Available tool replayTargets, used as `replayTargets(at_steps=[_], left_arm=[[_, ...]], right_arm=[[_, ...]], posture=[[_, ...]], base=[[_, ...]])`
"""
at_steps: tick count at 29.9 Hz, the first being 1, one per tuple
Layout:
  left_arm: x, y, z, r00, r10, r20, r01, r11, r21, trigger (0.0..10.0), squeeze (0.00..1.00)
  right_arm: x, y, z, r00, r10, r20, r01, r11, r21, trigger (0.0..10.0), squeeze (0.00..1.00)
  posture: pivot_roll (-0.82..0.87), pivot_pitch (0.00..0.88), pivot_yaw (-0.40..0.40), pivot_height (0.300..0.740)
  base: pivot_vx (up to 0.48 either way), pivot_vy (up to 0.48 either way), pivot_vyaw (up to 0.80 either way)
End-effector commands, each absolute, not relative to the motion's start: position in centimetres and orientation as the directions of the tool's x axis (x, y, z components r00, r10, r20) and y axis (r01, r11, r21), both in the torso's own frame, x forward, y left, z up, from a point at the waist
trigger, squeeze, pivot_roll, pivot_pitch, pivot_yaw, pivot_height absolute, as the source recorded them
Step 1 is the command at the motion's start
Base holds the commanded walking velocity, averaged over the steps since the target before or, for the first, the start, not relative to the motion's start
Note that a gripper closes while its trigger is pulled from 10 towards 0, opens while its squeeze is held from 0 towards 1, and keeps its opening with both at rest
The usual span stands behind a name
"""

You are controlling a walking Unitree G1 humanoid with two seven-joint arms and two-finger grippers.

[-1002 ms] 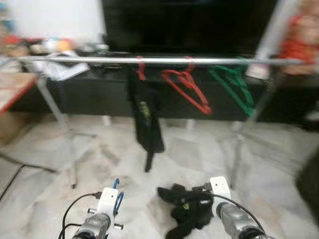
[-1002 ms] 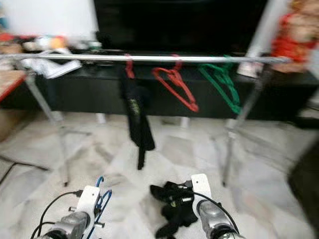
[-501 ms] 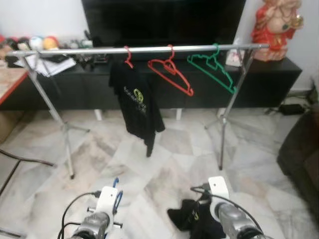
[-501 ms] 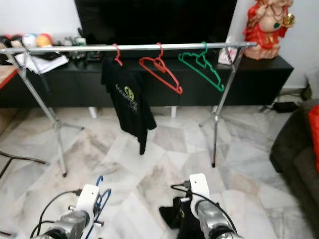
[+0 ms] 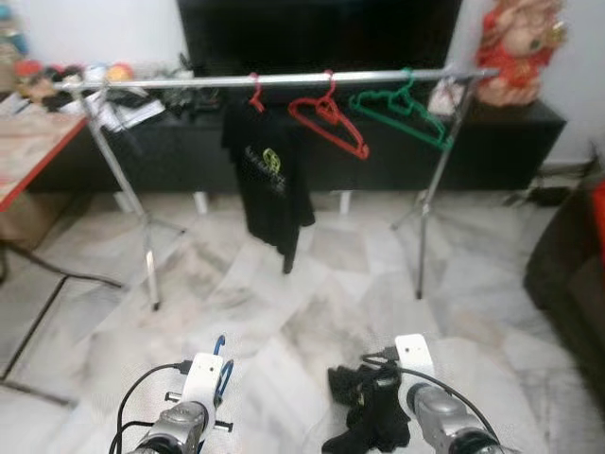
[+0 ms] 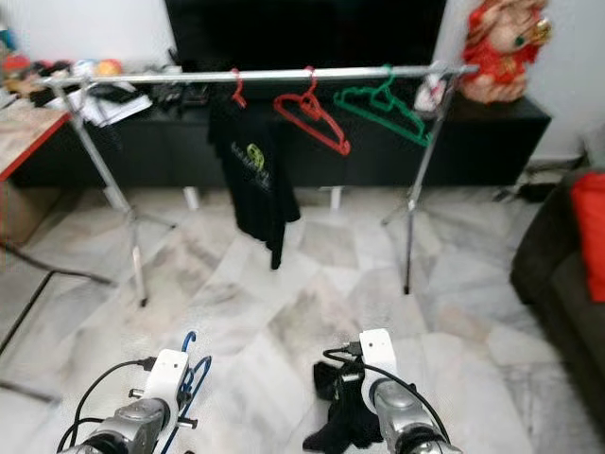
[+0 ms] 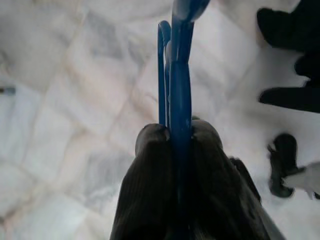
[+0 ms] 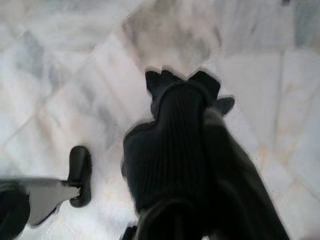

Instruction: Hang hanger

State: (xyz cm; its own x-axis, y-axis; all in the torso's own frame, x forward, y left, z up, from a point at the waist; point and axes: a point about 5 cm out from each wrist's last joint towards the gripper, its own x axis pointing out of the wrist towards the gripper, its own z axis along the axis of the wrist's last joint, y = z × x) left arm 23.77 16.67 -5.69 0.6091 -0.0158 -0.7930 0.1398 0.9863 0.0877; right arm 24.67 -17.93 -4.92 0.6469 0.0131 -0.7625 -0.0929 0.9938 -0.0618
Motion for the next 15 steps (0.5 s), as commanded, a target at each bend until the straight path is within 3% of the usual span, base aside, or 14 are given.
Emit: replayTargets(at_steps=[1, 15], left_arm=[[23.95, 17.03, -5.54, 0.614, -0.01, -0.789, 0.143, 0.985, 0.1, 10.0, 0.0], [23.92, 17.04, -5.56, 0.613, -0.009, -0.79, 0.145, 0.984, 0.101, 10.0, 0.0]], right_arm=[[25.32, -17.78, -4.46, 0.669, 0.016, -0.743, -0.091, 0.994, -0.06, 10.0, 0.0], [25.28, -17.78, -4.49, 0.668, 0.015, -0.744, -0.09, 0.994, -0.061, 10.0, 0.0]], posture=[[-0.07, 0.0, 0.011, 0.74], [-0.07, 0.0, 0.013, 0.74]], base=[[-0.274, 0.0, 0.0], [-0.273, 0.0, 0.0]])
